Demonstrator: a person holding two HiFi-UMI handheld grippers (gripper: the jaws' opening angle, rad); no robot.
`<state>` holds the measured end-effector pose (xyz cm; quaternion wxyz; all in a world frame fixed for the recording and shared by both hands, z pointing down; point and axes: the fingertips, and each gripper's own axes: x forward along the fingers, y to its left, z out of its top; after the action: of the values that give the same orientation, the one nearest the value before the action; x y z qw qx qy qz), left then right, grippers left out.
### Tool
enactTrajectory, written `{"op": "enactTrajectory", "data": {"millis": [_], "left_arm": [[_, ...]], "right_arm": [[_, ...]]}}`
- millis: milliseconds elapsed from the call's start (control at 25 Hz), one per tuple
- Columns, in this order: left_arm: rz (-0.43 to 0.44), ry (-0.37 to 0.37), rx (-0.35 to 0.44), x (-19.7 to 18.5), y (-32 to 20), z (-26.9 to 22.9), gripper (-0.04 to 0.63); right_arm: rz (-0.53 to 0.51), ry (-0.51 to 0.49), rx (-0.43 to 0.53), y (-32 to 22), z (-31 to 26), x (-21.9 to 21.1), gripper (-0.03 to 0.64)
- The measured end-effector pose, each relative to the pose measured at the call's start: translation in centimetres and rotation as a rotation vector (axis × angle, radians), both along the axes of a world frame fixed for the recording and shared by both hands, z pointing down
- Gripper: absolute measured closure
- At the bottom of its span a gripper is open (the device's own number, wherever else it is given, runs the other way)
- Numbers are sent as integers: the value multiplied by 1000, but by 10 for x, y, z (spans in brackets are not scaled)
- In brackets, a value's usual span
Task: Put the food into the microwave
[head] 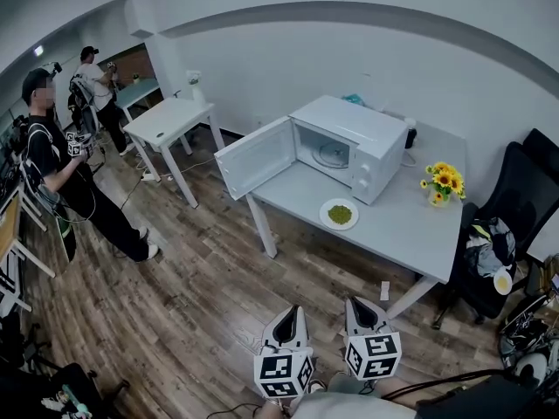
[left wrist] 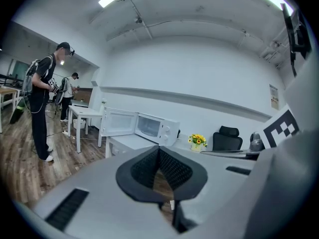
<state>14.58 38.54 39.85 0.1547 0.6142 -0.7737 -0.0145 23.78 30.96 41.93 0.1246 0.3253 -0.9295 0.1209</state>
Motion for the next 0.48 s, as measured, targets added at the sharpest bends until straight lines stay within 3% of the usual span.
{"op": "enactTrajectory", "data": {"millis": [480], "left_arm": [[13,20,-8,-20,-20,10,594]], "right_arm": [[-5,29,-14,-19,11,-21,600]]}}
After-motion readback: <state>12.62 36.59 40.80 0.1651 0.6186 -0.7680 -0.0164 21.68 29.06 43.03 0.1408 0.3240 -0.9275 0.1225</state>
